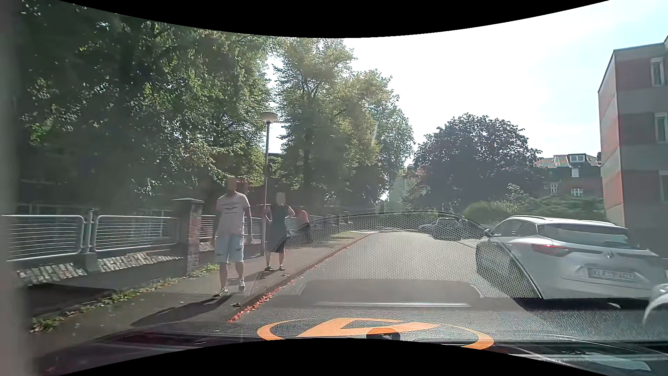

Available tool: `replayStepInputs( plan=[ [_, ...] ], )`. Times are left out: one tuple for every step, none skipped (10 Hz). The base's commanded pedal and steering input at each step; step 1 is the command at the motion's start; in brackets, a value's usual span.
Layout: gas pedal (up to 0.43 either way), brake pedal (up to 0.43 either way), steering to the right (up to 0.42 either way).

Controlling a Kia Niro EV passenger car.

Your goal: Follow the waypoints while adhering to traffic rules and regulations

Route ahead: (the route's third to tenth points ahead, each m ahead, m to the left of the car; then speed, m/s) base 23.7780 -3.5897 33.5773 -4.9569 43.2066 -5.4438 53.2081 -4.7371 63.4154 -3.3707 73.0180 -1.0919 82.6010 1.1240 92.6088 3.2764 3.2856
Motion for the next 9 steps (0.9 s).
replayStepInputs(
  plan=[
    [0.138, 0.000, 0.105],
    [0.138, 0.000, 0.105],
    [0.138, 0.000, 0.099],
    [0.138, 0.000, 0.093],
    [0.138, 0.000, 0.085],
    [0.138, 0.000, 0.081],
    [0.138, 0.000, 0.081],
    [0.130, 0.000, 0.081],
    [0.118, 0.000, 0.081]
  ],
)
